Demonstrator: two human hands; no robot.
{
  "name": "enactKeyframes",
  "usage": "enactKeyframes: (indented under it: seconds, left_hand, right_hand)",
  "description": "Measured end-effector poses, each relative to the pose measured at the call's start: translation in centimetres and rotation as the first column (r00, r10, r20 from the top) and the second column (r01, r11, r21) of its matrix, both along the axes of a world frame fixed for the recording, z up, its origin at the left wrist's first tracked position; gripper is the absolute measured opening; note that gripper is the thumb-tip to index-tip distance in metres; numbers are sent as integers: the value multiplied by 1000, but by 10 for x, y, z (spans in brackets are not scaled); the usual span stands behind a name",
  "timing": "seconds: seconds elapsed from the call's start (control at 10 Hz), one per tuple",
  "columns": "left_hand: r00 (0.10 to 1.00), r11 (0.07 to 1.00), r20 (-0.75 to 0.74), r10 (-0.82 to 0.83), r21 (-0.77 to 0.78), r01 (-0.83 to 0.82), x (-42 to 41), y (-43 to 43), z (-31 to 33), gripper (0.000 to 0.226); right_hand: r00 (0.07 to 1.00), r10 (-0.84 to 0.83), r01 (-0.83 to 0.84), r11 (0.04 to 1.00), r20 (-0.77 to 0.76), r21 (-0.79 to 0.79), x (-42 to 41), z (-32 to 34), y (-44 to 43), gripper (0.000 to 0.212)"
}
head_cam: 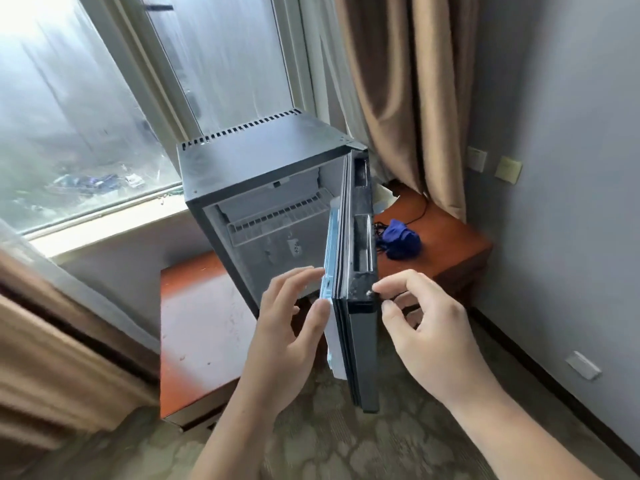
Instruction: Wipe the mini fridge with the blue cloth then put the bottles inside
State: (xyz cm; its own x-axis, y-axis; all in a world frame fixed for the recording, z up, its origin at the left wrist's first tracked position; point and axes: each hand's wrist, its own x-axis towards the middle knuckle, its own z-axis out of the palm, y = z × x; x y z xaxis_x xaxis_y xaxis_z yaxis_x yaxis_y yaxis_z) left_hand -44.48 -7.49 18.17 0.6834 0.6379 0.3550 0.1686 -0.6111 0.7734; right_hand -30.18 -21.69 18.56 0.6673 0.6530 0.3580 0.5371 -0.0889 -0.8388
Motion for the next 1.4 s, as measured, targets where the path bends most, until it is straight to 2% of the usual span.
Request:
enactKeyframes:
  seconds: [0.1, 0.2, 0.3, 0.4, 0.5, 0.6, 0.7, 0.8, 0.9, 1.0, 1.1, 1.2, 1.3, 1.4]
  left_hand:
    - [999, 986, -46, 13, 166, -6, -18, 22, 20, 36]
    - [990, 965, -130, 61, 262, -25, -32, 55, 16, 32]
    - [976, 937, -116, 186, 321, -141, -46, 102, 7, 32]
    - [942, 886, -89, 325, 376, -270, -51, 156, 3, 29]
    - [896, 848, -121, 427, 399, -350, -47, 207, 5, 32]
    - [839, 828, -243, 488, 434, -356, -39, 250, 10, 40]
    - [834, 841, -282, 475, 422, -337, -33, 270, 9, 42]
    - [865, 855, -220, 451, 385, -347, -31, 275, 3, 41]
    - [877, 884, -209, 432, 292, -366, -30, 276, 0, 41]
    - [869, 919, -301, 393, 165, -359, -23, 276, 17, 31]
    - [887, 946, -329, 325, 113, -304, -6, 290, 69, 25]
    - [955, 973, -187, 231, 64, -223, 23, 300, 143, 32]
    - [982, 985, -85, 171, 55, -166, 58, 304, 213, 37]
    - [984, 982, -17, 177, 62, -176, 84, 300, 265, 43]
  right_hand:
    - [997, 70, -70, 998, 41, -2, -18, 1, 39, 25]
    - [986, 157, -157, 988, 47, -8, -35, 3, 83, 26]
    - [964, 264, -264, 963, -10, -51, -47, 8, 126, 30]
    - [963, 267, -268, 959, -26, -96, -49, 14, 165, 30]
    - [976, 217, -218, 974, -16, -69, -47, 20, 198, 30]
    - [984, 168, -170, 985, -54, -41, -47, 17, 223, 31]
    - [985, 139, -146, 987, -103, -66, -45, 10, 233, 31]
    - [988, 109, -119, 989, -113, -93, -36, 8, 236, 32]
    - [990, 75, -86, 992, -119, -96, -20, 9, 240, 31]
    - [987, 85, -98, 991, -137, -93, -6, 24, 249, 28]
    - [984, 156, -158, 987, -89, -20, 14, 63, 266, 20]
    - [976, 207, -203, 977, -62, 67, 37, 118, 284, 16]
    - [966, 242, -232, 966, -85, 118, 56, 177, 301, 22]
    - [955, 267, -248, 958, -132, 144, 76, 228, 312, 31]
